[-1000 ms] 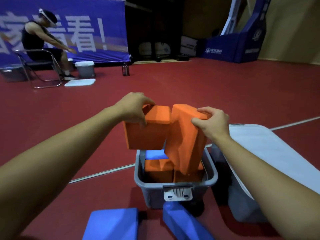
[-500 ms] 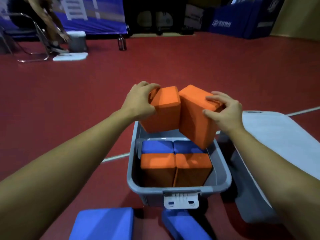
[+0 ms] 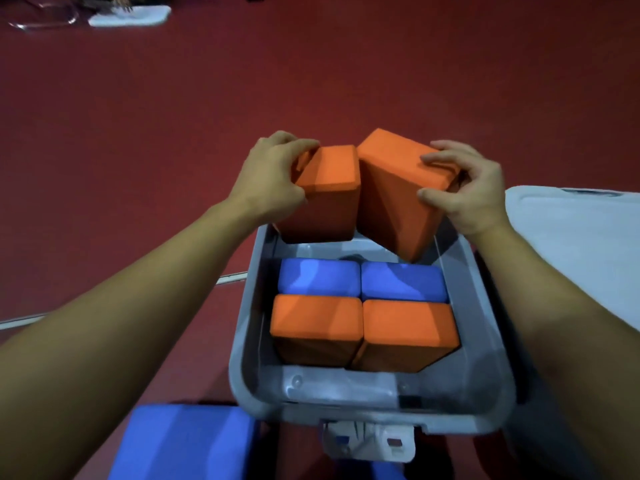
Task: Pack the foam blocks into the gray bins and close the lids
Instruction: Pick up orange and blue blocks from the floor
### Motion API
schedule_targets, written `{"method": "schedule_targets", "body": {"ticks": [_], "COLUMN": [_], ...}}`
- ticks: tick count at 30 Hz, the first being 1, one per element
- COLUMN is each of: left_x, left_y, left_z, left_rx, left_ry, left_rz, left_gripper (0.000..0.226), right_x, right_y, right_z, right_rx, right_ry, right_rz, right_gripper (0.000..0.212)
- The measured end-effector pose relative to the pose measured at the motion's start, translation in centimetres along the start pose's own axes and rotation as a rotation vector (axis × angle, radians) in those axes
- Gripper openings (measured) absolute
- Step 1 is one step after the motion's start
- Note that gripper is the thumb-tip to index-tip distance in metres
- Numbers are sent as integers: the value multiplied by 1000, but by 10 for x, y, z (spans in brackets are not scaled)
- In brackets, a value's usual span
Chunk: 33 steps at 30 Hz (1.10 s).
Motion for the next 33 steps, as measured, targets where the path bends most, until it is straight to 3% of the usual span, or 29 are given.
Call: {"method": "schedule_targets", "body": {"ticks": [6, 13, 19, 26, 33], "left_x": [9, 11, -5, -10, -16], "left_y": [-38, -57, -91, -122, -134], "left_z": [-18, -18, -17, -27, -28], "left_rx": [24, 76, 61, 54, 40], "left_ry": [41, 9, -14, 40, 84], "left_rz": [-126, -202, -291, -402, -512], "left_gripper": [90, 91, 80, 79, 59], "right_x": [3, -12, -32, -44, -45], "right_y": [-7, -5, -7, -25, -34], "right_z": [37, 49, 68, 81, 79], "right_rx": [-114, -435, -433, -637, -823], "right_ry": [-66, -84, -136, -149, -86], "right_rz": [-194, -473, -531, -637, -690], "right_gripper": [59, 68, 67, 65, 42]}}
Point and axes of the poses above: each hand's wrist, its own x-axis towards the middle knuckle, its own y-axis out of the back of the hand, z = x × y, the point moved 3 cm from there along x, towards the middle knuckle, and after that the axes turned 1 degree about y, right-handed, at the moved point
